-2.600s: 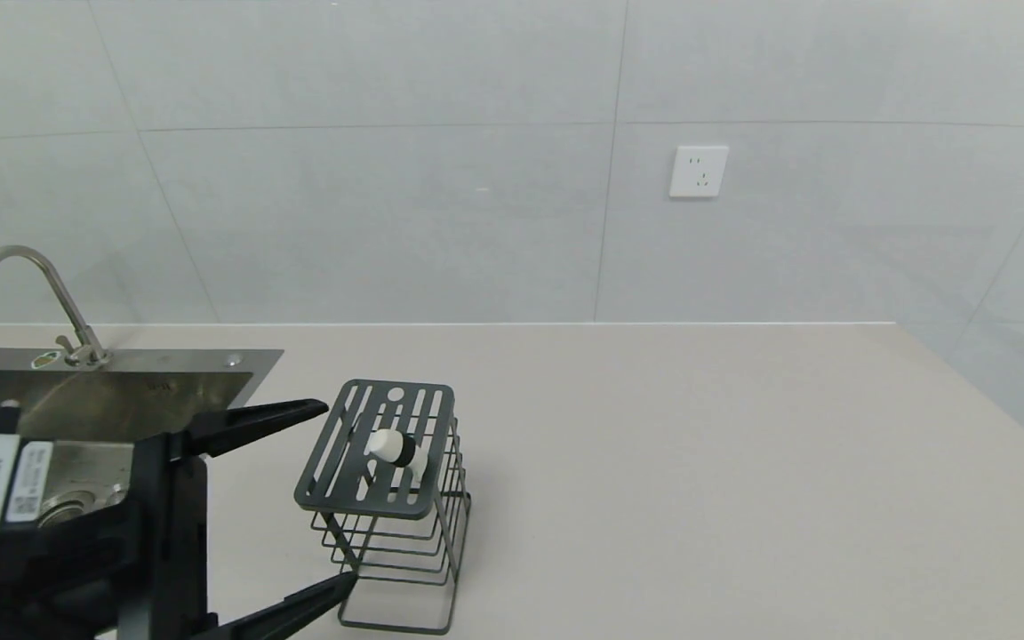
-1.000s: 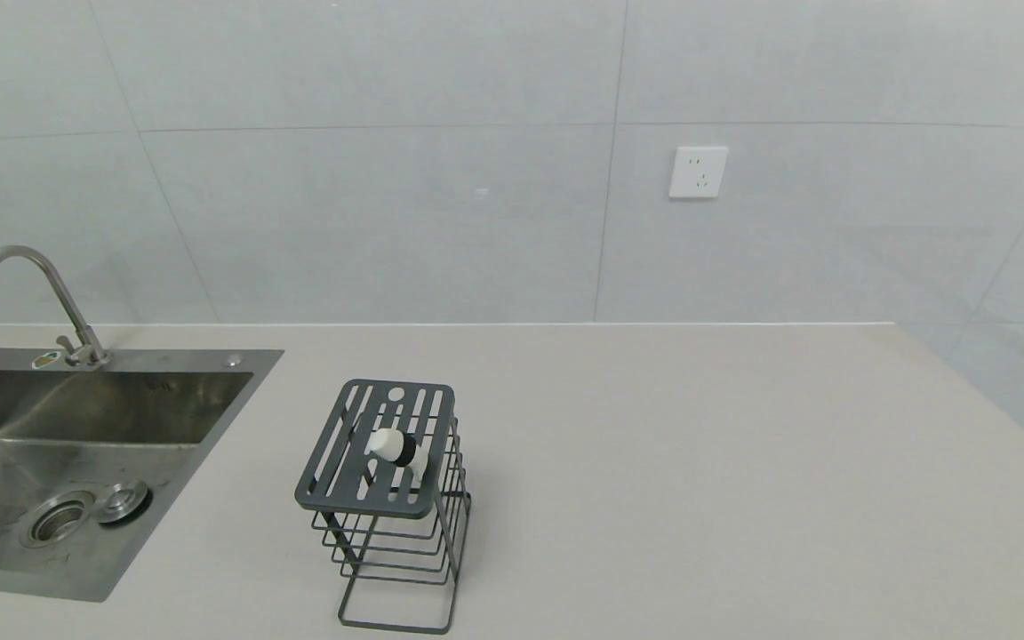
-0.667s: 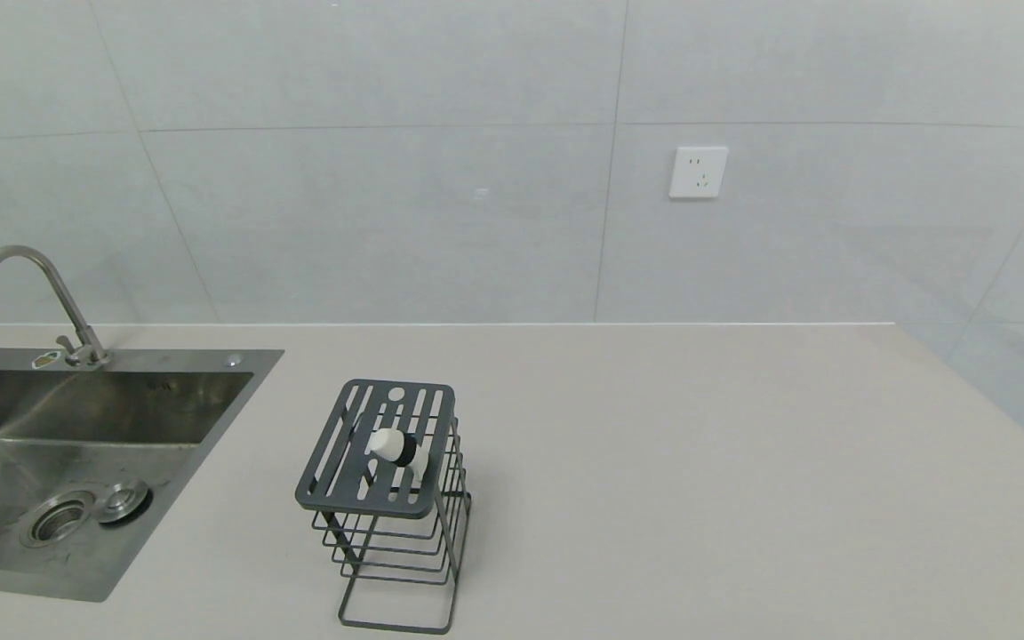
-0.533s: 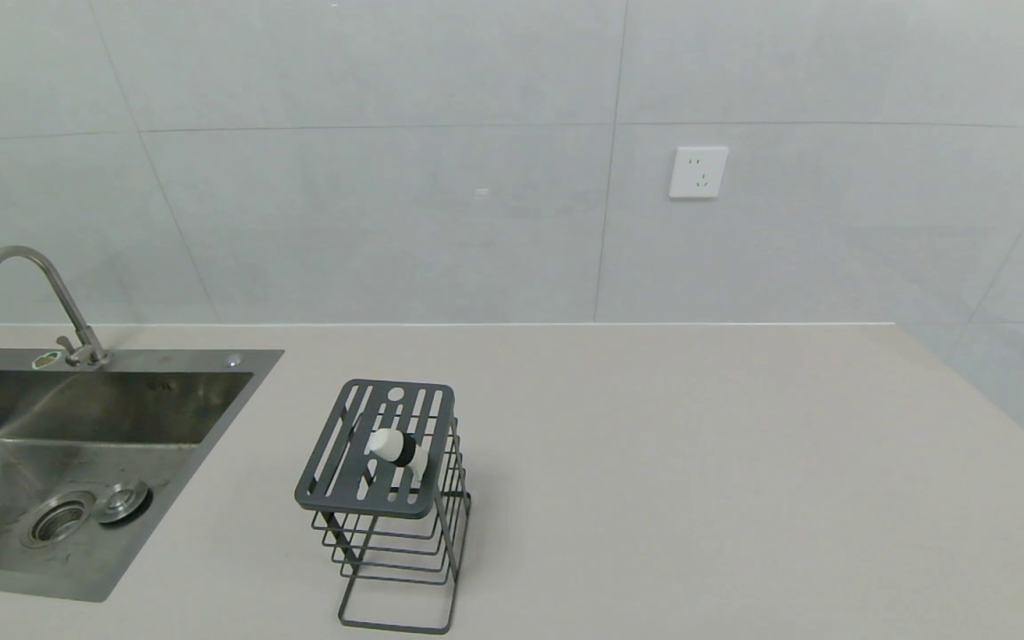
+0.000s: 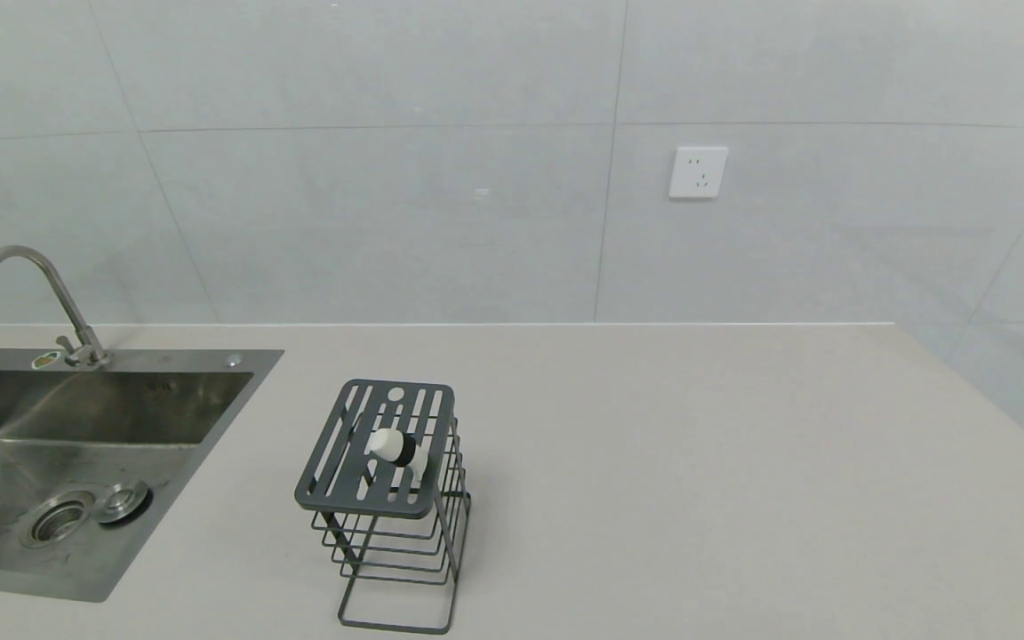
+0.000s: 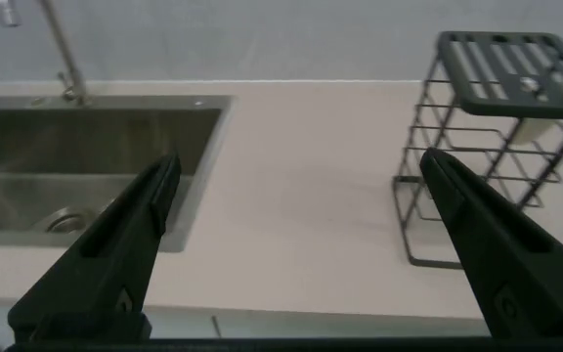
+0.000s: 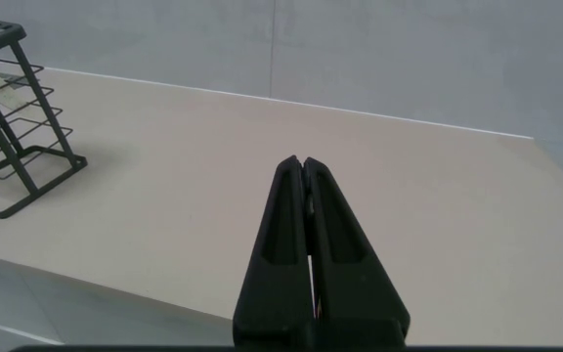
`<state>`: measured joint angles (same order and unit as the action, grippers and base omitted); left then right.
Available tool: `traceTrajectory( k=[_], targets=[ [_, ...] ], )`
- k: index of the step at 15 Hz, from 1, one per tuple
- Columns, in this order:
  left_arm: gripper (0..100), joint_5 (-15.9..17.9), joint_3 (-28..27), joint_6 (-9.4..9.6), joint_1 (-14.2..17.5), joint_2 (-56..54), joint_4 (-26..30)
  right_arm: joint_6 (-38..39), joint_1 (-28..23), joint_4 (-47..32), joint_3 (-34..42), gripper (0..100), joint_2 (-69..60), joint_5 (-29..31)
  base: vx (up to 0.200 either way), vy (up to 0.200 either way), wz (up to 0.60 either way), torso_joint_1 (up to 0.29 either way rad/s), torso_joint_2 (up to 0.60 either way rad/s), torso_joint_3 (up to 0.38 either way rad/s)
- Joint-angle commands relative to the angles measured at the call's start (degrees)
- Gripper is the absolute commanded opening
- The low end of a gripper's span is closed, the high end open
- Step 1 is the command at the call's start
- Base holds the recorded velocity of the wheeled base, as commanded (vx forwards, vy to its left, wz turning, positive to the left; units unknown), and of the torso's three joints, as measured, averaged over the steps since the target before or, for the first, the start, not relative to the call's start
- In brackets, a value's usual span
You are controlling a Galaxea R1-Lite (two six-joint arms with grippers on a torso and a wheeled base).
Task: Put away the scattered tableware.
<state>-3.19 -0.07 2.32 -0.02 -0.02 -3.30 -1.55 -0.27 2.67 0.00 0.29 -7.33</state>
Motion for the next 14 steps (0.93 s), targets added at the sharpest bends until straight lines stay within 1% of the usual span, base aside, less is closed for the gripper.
traceTrajectory(
  k=[1,3,4,5,6,14],
  targets=[
    [100,0.47,0.07,0.14,-0.06,0.02,-0.04,1.37,0.00,-3.37,0.00,0,0.15,6.97,0.000,0.000,0.00,0.000,0.00,0.000],
    [100,0.65,0.07,-0.47,0.02,0.02,0.05,1.55,0.00,-2.76,0.00,0,0.06,6.62,0.000,0.000,0.00,0.000,0.00,0.000],
    [100,1.17,0.07,-1.44,-0.06,0.02,0.32,1.72,0.00,-2.85,0.00,0,0.06,6.54,0.000,0.000,0.00,0.000,0.00,0.000],
    [100,2.23,0.07,-1.61,-0.06,0.02,1.90,1.81,0.00,-2.85,0.00,0,0.06,6.54,0.000,0.000,0.00,0.000,0.00,0.000],
    [100,4.78,0.07,-1.26,-0.06,0.02,3.74,1.81,0.00,-2.85,0.00,0,0.15,6.54,0.000,0.000,0.00,0.000,0.00,0.000],
    [100,4.95,0.07,-1.70,-0.06,0.02,3.22,1.90,0.00,-2.85,0.00,0,0.15,6.62,0.000,0.000,0.00,0.000,0.00,0.000]
  ],
)
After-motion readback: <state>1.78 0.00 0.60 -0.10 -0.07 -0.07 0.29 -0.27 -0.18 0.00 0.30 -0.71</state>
